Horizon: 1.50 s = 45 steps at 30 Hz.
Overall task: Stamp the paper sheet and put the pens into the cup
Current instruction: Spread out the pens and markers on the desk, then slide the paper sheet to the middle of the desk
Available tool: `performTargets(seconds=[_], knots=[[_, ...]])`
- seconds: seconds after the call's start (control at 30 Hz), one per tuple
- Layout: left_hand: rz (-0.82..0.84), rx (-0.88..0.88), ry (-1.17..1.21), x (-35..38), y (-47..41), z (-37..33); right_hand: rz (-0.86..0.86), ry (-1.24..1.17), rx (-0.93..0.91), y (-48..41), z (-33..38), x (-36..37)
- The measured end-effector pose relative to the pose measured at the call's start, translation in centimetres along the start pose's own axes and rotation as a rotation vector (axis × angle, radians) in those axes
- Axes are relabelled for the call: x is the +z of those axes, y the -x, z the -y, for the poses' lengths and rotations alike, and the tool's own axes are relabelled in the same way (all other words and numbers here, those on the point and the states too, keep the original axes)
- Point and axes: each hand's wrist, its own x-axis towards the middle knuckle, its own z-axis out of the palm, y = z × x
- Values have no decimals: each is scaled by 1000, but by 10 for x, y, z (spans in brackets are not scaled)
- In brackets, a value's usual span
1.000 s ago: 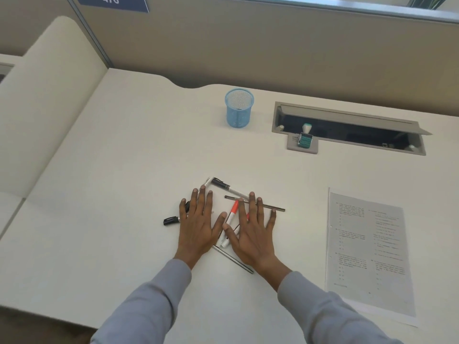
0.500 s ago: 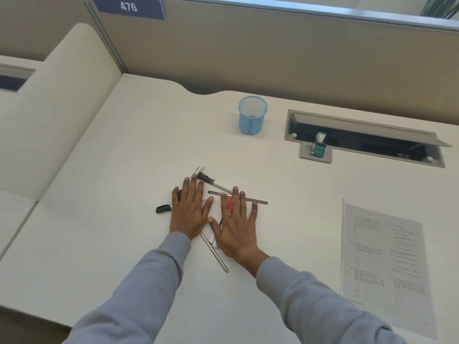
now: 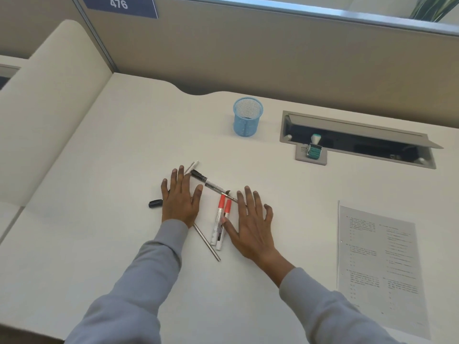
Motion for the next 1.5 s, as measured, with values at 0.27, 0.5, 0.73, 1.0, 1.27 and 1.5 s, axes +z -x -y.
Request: performTargets(seconds=[0.27,0.5,0.73,1.0,1.27,1.5], knots=[[48,-97,-22,15,76,-35,73,110,-24,20,-19,13],[139,-170,-38,16,86,-31,144,115,-78,6,4,12],[109,-162,46,8,76,-20,109,-44,-116,8,3,3],[41,-12,95,1,85,-54,-55,-77,18,48,-66,-31],[153,287,125,20,115,-134,-133,-25,257,101,-140,-55],[273,478,65,43,146,-181,-91,95,486,132,-164,-53]])
